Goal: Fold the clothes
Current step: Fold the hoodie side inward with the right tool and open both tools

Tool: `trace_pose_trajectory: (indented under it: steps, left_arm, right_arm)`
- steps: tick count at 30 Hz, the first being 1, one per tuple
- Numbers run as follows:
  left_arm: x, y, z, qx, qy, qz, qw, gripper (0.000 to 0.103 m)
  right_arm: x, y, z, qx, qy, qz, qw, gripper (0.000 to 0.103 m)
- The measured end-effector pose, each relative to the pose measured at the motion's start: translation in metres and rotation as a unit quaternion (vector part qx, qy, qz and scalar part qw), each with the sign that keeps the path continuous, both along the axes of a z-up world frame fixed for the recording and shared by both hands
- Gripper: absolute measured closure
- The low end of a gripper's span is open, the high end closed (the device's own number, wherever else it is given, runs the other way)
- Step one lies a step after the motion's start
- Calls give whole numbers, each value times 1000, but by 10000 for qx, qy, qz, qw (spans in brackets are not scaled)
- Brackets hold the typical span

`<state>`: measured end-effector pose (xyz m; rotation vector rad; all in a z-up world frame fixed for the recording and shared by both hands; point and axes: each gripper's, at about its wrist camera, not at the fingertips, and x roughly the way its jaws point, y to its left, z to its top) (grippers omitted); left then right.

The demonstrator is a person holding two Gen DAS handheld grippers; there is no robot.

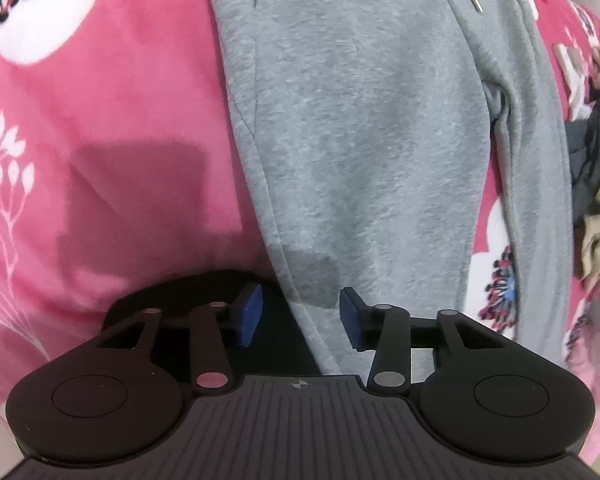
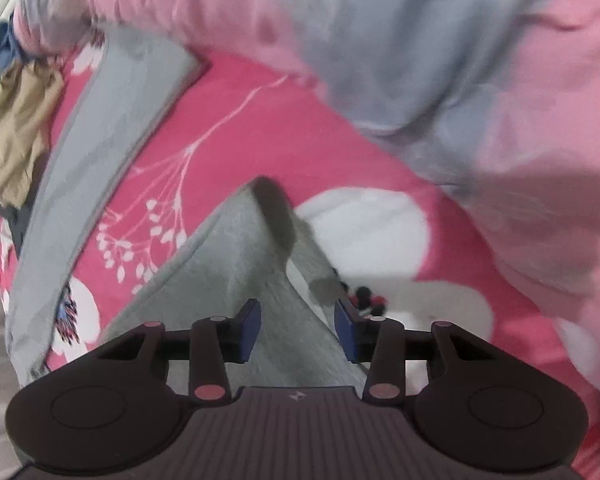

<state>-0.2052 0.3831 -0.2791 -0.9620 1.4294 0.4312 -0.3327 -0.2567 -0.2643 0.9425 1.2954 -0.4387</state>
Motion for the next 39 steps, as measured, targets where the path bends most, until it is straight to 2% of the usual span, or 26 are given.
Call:
trace_pose_trajectory:
  steps: [4,5,8,10,11,12,14,17,19,21,22,23,25,27,28,30,34,35,36,37,39]
  left_arm:
    - [5,-7,-2,157,66,-165,9997,83]
    - [5,-9,-3,204,84,-228,9995,91]
    - [7,-13,-3,276,116,-393,9988,96]
    - [9,-16,-3,349,145,-495,9981,97]
    - [10,-17,-3,372,156,-522,9978,97]
    - [11,-18,-3,397,164,-543,9976,97]
    - [13,-19,-2,449,168,-580,9972,98]
    - [14,-19,-2,503,169,-607,9967,98]
    - [14,-19,-3,513,191,-605,9967,98]
    - [14,-19,-5,506,213,-616,9966,98]
    - [13,-19,-6,501,221,-621,9966,98]
    - [13,-19,-7,493,222,-621,9966,98]
    - [13,-17,-7,451,224,-591,9970,97]
    - [12,-16,-9,388,233,-514,9977,96]
    - [12,-15,-9,346,237,-468,9980,94]
    - [10,-14,-12,238,224,-336,9989,81]
    - [10,-16,-16,203,217,-216,9993,79]
    - [10,-17,-16,235,220,-233,9992,79]
    - [11,-18,-17,262,229,-252,9991,79]
    - [12,-19,-17,289,239,-272,9989,79]
    - [13,-21,-18,343,259,-310,9986,79]
  right_arm:
    - [9,9,-10,91,-77,331,9994,68]
    - [11,12,-12,111,-90,391,9991,68]
    - [16,21,-26,135,-3,536,9985,68]
    - [18,28,-39,195,157,642,9976,85]
    - [18,32,-43,164,264,728,9969,101]
    - [15,35,-45,86,349,787,9962,103]
    - [6,34,-36,-46,332,616,9975,103]
    - [-18,22,-8,-252,197,76,9995,103]
    - [-40,11,-6,-309,411,-277,9983,103]
    - [-63,1,-15,-226,814,-607,9946,102]
    - [-69,-1,-17,-214,886,-622,9939,102]
    - [-70,-2,-16,-229,838,-570,9946,101]
    - [-65,-4,-8,-295,527,-525,9968,91]
    - [-48,-5,3,-352,19,-491,9982,57]
    - [-38,-5,6,-398,-161,-426,9982,52]
    - [-16,-2,8,-462,-388,-241,9979,48]
    - [15,0,-6,-320,-546,-137,9979,47]
    - [20,2,-12,-290,-466,-101,9984,54]
    - [25,4,-19,-260,-386,-65,9989,80]
    - [27,5,-25,-206,-313,-87,9993,93]
    - [18,4,-21,-168,-318,-286,9989,98]
